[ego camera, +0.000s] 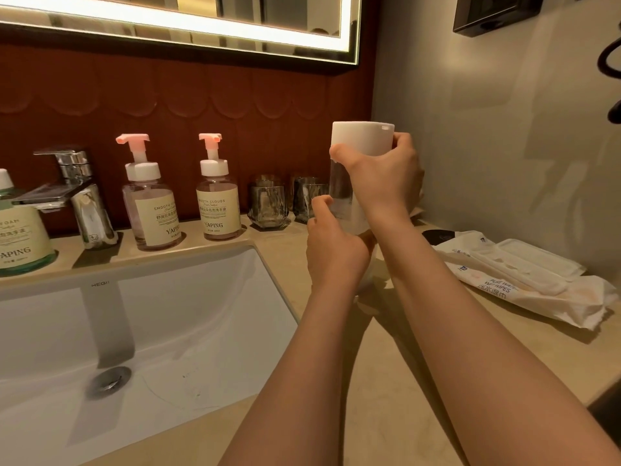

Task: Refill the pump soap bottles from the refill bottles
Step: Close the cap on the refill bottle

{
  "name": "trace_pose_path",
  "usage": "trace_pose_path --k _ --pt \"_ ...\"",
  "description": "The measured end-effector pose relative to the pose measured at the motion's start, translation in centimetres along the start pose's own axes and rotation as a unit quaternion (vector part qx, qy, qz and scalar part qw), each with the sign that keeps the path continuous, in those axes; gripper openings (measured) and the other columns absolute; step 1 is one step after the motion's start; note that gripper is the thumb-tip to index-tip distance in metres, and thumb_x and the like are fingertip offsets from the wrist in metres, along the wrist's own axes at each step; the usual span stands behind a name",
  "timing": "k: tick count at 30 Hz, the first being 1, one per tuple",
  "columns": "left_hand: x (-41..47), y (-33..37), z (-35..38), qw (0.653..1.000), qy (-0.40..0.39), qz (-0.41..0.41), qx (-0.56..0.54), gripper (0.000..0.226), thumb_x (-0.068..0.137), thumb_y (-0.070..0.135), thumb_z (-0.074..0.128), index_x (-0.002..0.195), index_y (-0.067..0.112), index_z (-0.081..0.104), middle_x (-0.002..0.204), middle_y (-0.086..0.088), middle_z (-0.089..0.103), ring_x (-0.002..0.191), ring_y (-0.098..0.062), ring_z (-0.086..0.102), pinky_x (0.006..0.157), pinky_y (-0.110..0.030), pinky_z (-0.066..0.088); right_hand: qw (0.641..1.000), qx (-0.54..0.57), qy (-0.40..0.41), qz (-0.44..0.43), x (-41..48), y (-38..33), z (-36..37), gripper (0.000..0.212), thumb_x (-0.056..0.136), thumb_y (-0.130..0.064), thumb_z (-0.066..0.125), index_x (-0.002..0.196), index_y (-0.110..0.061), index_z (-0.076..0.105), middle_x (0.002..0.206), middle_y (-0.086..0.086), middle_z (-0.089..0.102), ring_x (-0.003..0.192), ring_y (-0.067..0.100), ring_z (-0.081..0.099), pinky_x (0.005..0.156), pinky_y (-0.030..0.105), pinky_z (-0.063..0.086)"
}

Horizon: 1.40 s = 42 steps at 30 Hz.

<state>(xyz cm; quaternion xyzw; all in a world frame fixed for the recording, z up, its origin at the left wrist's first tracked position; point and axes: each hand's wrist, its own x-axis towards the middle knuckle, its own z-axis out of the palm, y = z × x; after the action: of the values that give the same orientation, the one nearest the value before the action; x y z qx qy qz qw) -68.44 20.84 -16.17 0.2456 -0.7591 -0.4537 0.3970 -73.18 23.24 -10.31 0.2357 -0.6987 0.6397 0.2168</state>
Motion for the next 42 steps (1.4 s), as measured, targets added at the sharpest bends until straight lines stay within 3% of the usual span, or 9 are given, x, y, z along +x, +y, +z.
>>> trace_pose_path --k 6,11,15,20,23,26,31,36,42 --pt "0.0 -0.1 0.2 0.999 0.006 0.025 0.04 0.066 0.084 0.01 0.064 0.136 0.022 0.026 0.135 -0.005 0.043 0.116 -0.023 0.047 0.08 -0.028 0.041 1.0 0.002 0.007 -0.007 0.1 0.4 0.2 0.063 0.071 -0.045 0.071 0.121 -0.02 0.043 0.099 -0.011 0.044 0.095 0.011 0.049 0.092 0.039 0.047" --pt "0.0 -0.1 -0.3 0.999 -0.023 0.026 0.042 0.073 0.082 0.021 0.068 0.137 0.02 0.021 0.138 -0.009 0.04 0.12 -0.026 0.045 0.092 -0.038 0.044 0.998 0.045 -0.046 0.005 0.1 0.6 0.9 0.067 0.071 -0.042 0.072 0.123 -0.02 0.036 0.106 -0.008 0.044 0.106 0.018 0.05 0.091 0.044 0.048" --pt "-0.2 -0.4 0.0 0.998 -0.031 0.018 0.055 0.079 0.082 0.029 0.067 0.141 0.022 0.015 0.142 -0.009 0.033 0.127 -0.027 0.039 0.099 -0.042 0.042 0.993 0.083 -0.077 0.025 0.6 0.9 0.8 0.069 0.071 -0.041 0.074 0.126 -0.018 0.038 0.116 0.0 0.049 0.107 0.02 0.05 0.086 0.037 0.051" --pt "-0.2 -0.8 0.0 0.997 -0.027 0.018 0.068 0.086 0.081 0.043 0.064 0.144 0.023 0.01 0.147 -0.003 0.029 0.132 -0.023 0.035 0.099 -0.038 0.04 0.977 0.097 -0.185 0.035 1.6 1.6 -0.1 0.07 0.069 -0.029 0.077 0.126 -0.018 0.038 0.118 0.002 0.049 0.108 0.018 0.05 0.086 0.033 0.051" --pt "-0.1 -1.1 -0.1 0.995 -0.029 0.033 0.084 0.09 0.079 0.048 0.064 0.146 0.024 0.008 0.146 -0.001 0.032 0.13 -0.021 0.038 0.096 -0.037 0.043 0.953 0.066 -0.286 0.07 1.9 1.6 -1.4 0.049 0.072 -0.028 0.076 0.112 -0.021 0.049 0.103 -0.003 0.055 0.095 0.01 0.053 0.071 0.021 0.046" --pt "0.1 -1.5 -0.2 0.994 -0.029 0.031 0.102 0.095 0.079 0.045 0.066 0.147 0.025 0.003 0.147 -0.002 0.031 0.132 -0.022 0.037 0.099 -0.038 0.042 0.925 -0.074 -0.357 0.102 1.9 2.0 -2.1 0.057 0.07 -0.036 0.076 0.113 -0.019 0.043 0.102 -0.003 0.044 0.095 0.013 0.044 0.074 0.026 0.039" --pt "0.5 -3.0 -0.4 0.986 -0.058 0.014 0.155 0.099 0.078 0.04 0.07 0.148 0.027 0.001 0.15 -0.004 0.025 0.135 -0.025 0.03 0.105 -0.043 0.035 0.929 -0.125 -0.328 0.116 1.7 2.6 -1.9 0.067 0.069 -0.036 0.078 0.124 -0.018 0.045 0.115 -0.001 0.046 0.104 0.017 0.045 0.084 0.034 0.045" --pt "0.5 -3.7 -0.4 0.982 -0.067 0.026 0.174 0.077 0.089 0.026 0.059 0.148 0.026 0.01 0.15 -0.006 0.028 0.133 -0.022 0.034 0.104 -0.038 0.035 0.961 -0.075 -0.237 0.121 2.0 4.3 -1.9 0.071 0.069 -0.027 0.079 0.128 -0.017 0.04 0.131 0.003 0.047 0.12 0.025 0.046 0.097 0.044 0.046" --pt "0.6 -2.5 0.4 0.996 -0.081 -0.017 0.032 0.06 0.096 0.005 0.043 0.147 0.028 0.021 0.147 -0.005 0.036 0.129 -0.024 0.041 0.102 -0.04 0.042 0.947 -0.095 -0.259 0.168 1.5 5.9 -2.4 0.081 0.073 -0.023 0.077 0.138 -0.015 0.03 0.142 0.007 0.039 0.128 0.028 0.039 0.097 0.04 0.041"
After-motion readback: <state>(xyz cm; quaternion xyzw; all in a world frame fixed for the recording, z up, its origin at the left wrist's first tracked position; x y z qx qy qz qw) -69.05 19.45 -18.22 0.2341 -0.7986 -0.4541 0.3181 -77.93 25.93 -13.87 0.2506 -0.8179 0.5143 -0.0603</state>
